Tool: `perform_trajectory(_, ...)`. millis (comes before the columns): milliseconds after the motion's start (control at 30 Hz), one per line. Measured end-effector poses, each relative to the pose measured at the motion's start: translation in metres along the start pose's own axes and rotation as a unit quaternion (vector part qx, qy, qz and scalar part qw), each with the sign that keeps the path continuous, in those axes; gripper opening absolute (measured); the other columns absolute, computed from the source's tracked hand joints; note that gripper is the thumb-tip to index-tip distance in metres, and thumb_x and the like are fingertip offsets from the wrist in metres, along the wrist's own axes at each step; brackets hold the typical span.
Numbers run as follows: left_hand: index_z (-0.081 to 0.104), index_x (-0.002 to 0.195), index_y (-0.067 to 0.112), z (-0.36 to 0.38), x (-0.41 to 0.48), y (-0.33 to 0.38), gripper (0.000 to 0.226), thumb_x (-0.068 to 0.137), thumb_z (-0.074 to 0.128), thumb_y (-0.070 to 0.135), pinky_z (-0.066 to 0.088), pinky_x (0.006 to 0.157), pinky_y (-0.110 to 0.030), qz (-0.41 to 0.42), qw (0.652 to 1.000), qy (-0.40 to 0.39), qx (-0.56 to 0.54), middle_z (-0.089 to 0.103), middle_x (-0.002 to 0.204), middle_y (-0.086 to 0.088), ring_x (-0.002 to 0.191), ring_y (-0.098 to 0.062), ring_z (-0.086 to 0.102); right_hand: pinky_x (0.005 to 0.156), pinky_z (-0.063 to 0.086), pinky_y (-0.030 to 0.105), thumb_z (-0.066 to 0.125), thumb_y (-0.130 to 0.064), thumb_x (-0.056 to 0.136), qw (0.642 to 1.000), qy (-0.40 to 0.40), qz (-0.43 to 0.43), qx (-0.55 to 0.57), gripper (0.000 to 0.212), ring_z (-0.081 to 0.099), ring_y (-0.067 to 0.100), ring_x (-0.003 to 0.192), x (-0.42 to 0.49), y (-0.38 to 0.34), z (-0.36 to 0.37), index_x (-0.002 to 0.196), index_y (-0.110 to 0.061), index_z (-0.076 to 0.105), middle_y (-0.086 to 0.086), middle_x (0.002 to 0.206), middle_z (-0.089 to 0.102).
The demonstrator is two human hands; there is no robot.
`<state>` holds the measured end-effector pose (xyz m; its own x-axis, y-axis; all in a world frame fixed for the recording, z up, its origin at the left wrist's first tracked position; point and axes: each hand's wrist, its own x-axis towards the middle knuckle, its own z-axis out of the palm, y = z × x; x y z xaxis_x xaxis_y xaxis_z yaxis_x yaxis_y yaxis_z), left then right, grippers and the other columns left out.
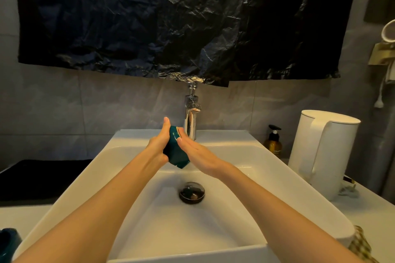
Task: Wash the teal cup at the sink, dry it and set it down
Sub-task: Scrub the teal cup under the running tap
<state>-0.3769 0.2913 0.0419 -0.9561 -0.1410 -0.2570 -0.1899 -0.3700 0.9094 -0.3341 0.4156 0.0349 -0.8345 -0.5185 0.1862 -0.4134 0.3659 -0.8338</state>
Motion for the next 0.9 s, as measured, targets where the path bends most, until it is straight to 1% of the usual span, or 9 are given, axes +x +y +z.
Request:
perform_trajectory(67, 0.056, 0.115, 0.011, 0.002, -0.001, -0.001, 0.072, 0.077, 0.050, 0.071, 0.051, 0.089, -0.049, 0.006, 1.000, 0.002, 0.003, 0.063, 0.108, -0.015, 0.099, -0.032, 0.059, 0.100, 0.039, 0.024, 0.020, -0.051, 0.101, 0.997, 0.010, 0.018, -0.076, 0.054, 0.039, 0.018, 0.127, -0.001, 0.002, -0.002, 0.149, -0.026, 0.018, 0.001, 0.148, 0.032)
perform_trajectory(200, 0.057, 0.116, 0.009, -0.001, 0.000, 0.000, 0.076, 0.074, 0.051, 0.073, 0.055, 0.079, -0.048, 0.036, 0.999, 0.017, -0.022, 0.065, 0.106, -0.014, 0.096, -0.032, 0.063, 0.080, 0.045, 0.040, 0.024, -0.048, 0.101, 0.968, 0.063, 0.033, -0.242, 0.050, 0.057, 0.031, 0.098, -0.002, -0.005, -0.008, 0.122, -0.011, 0.050, 0.015, 0.111, 0.061)
perform_trajectory(300, 0.058, 0.117, 0.010, -0.008, 0.003, 0.001, 0.078, 0.073, 0.053, 0.073, 0.055, 0.076, -0.050, 0.023, 0.998, 0.006, -0.053, 0.066, 0.109, -0.015, 0.096, -0.033, 0.063, 0.075, 0.047, 0.036, 0.026, -0.040, 0.103, 0.990, 0.074, -0.016, -0.116, 0.043, 0.058, 0.030, 0.096, 0.000, -0.012, -0.001, 0.116, -0.012, 0.056, 0.015, 0.105, 0.062)
perform_trajectory(400, 0.058, 0.116, 0.010, -0.003, -0.002, -0.001, 0.072, 0.076, 0.053, 0.069, 0.052, 0.076, -0.050, 0.003, 0.998, -0.024, -0.053, 0.065, 0.110, -0.015, 0.095, -0.033, 0.062, 0.090, 0.047, 0.027, 0.022, -0.055, 0.100, 0.996, 0.038, 0.061, 0.043, 0.053, 0.053, 0.024, 0.117, 0.003, -0.009, 0.000, 0.135, -0.023, 0.045, 0.011, 0.128, 0.056)
perform_trajectory(467, 0.060, 0.116, 0.010, 0.004, -0.009, -0.004, 0.070, 0.078, 0.051, 0.068, 0.053, 0.075, -0.047, -0.009, 0.998, -0.054, -0.032, 0.065, 0.110, -0.015, 0.094, -0.031, 0.063, 0.115, 0.022, 0.038, 0.013, -0.051, 0.102, 0.993, 0.035, 0.108, 0.042, 0.057, 0.024, 0.024, 0.143, 0.002, -0.010, -0.004, 0.150, -0.023, 0.022, 0.008, 0.154, 0.030)
perform_trajectory(500, 0.061, 0.115, 0.011, 0.007, -0.009, -0.006, 0.069, 0.079, 0.050, 0.068, 0.053, 0.074, -0.045, -0.006, 0.997, -0.068, -0.026, 0.066, 0.110, -0.014, 0.094, -0.031, 0.063, 0.119, 0.004, 0.043, 0.009, -0.042, 0.104, 0.991, 0.051, 0.123, 0.034, 0.054, 0.009, 0.025, 0.147, 0.001, -0.010, -0.005, 0.153, -0.020, 0.009, 0.006, 0.159, 0.016)
perform_trajectory(567, 0.063, 0.114, 0.011, 0.009, -0.012, -0.006, 0.068, 0.079, 0.050, 0.068, 0.052, 0.075, -0.044, 0.004, 0.997, -0.073, -0.020, 0.067, 0.110, -0.014, 0.094, -0.030, 0.064, 0.119, -0.004, 0.046, 0.008, -0.028, 0.105, 0.989, 0.061, 0.136, -0.001, 0.051, 0.002, 0.026, 0.147, -0.001, -0.011, -0.005, 0.152, -0.009, 0.004, 0.008, 0.160, 0.007)
perform_trajectory(767, 0.062, 0.111, 0.010, -0.007, -0.002, 0.001, 0.070, 0.075, 0.056, 0.069, 0.054, 0.083, -0.047, 0.038, 0.998, -0.023, -0.040, 0.067, 0.108, -0.014, 0.096, -0.031, 0.065, 0.092, 0.049, 0.044, 0.028, -0.018, 0.103, 0.989, 0.101, 0.098, 0.048, 0.039, 0.057, 0.035, 0.109, 0.005, -0.030, -0.022, 0.111, 0.000, 0.062, 0.020, 0.118, 0.061)
perform_trajectory(900, 0.061, 0.098, 0.012, 0.008, -0.018, -0.006, 0.049, 0.083, 0.055, 0.058, 0.052, 0.067, -0.029, 0.138, 0.971, -0.009, 0.197, 0.067, 0.094, -0.009, 0.078, -0.020, 0.063, 0.069, 0.059, 0.043, 0.029, -0.023, 0.098, 0.948, 0.222, 0.171, 0.148, 0.042, 0.062, 0.030, 0.091, 0.010, -0.013, -0.036, 0.114, -0.003, 0.062, 0.016, 0.111, 0.064)
